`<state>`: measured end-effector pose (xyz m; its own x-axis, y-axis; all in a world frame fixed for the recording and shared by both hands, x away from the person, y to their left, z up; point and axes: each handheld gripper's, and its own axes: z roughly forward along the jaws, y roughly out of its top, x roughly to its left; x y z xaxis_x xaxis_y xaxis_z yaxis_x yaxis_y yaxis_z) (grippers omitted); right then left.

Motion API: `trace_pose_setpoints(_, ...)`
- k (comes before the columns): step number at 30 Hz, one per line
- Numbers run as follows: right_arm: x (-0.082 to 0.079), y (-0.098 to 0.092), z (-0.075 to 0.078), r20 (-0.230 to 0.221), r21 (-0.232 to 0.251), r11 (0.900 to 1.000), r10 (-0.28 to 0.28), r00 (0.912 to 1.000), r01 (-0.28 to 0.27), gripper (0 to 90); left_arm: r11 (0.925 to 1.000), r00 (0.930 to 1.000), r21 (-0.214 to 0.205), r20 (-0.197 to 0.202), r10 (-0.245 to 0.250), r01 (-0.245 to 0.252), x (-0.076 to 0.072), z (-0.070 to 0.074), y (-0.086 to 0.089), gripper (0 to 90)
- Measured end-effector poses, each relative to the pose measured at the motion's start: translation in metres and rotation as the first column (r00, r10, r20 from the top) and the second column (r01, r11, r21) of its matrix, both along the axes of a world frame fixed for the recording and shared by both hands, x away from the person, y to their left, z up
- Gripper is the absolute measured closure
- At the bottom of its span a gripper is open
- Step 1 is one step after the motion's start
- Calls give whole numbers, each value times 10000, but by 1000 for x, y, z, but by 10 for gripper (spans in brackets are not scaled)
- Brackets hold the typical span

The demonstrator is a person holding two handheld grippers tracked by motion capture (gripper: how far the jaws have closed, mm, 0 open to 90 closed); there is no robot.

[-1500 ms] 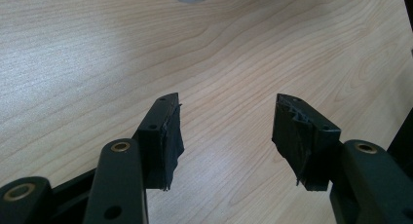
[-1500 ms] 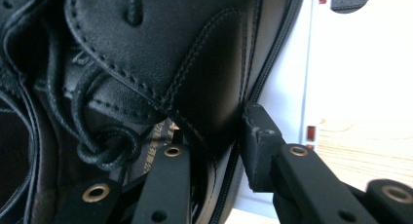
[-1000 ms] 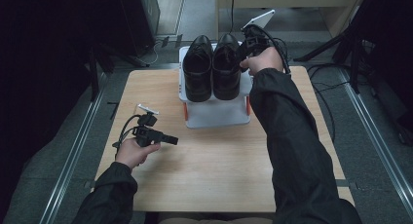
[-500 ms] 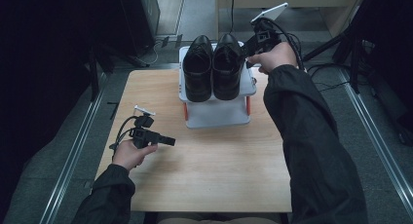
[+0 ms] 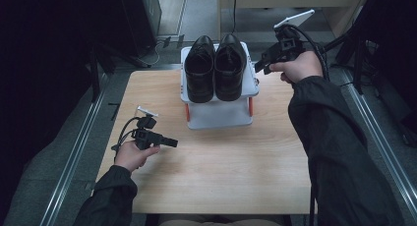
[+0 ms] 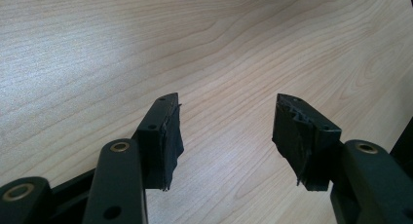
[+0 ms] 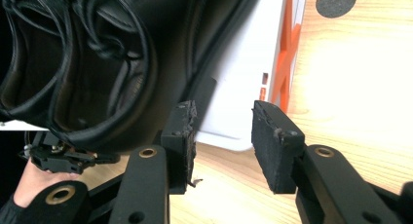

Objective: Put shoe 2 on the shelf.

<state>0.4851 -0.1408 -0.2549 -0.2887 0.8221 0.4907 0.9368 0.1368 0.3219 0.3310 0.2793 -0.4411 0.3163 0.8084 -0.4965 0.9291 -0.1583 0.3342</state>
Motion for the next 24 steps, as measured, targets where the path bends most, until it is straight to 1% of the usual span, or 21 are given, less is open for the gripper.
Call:
trace_pose_setpoints(1, -1, -3, -3, 9, 26, 10000, 17, 10000, -17, 608, 10000, 10000, 45, -3, -87, 87, 0, 0, 1, 431)
trace_pose_setpoints(3, -4, -8, -7, -11, -13, 10000, 8, 10000, -8, 609, 10000, 10000, 15, 0, 1, -1, 1, 0, 1, 431)
trace_pose_setpoints(6, -10, -15, -17, -5, 20, 10000, 80, 10000, -80, 608, 9999, 9999, 64, -10, -133, 133, 2, 0, 0, 431)
trace_pose_setpoints(8, -14, -19, -23, -7, 72, 9999, 133, 9999, -133, 606, 9998, 9998, 73, -53, -172, 172, 2, -1, -1, 430)
trace_pose_setpoints(9, -15, -21, -26, 16, 69, 9999, 150, 9999, -150, 603, 9999, 9999, 44, -33, -110, 110, 3, -1, -2, 430)
trace_pose_setpoints(10, -17, -22, -27, 6, 53, 9998, 182, 9998, -182, 603, 9998, 9998, 76, -71, -180, 181, 3, -1, -2, 430)
trace_pose_setpoints(14, -29, -27, -38, 64, -73, 9988, 490, 9988, -489, 601, 9997, 9997, 124, -114, -196, 198, 5, -2, -2, 430)
trace_pose_setpoints(15, -32, -29, -42, 48, 21, 9988, 486, 9988, -486, 601, 9998, 9998, 125, -101, -176, 177, 5, -3, -2, 430)
trace_pose_setpoints(21, -43, -37, -63, 18, -20, 9982, 605, 9982, -605, 592, 9999, 9999, 102, -60, -131, 131, 7, -3, -3, 429)
trace_pose_setpoints(24, -48, -38, -75, 91, -194, 9965, 814, 9966, -812, 587, 9997, 9997, 158, -103, -209, 210, 8, -5, -2, 428)
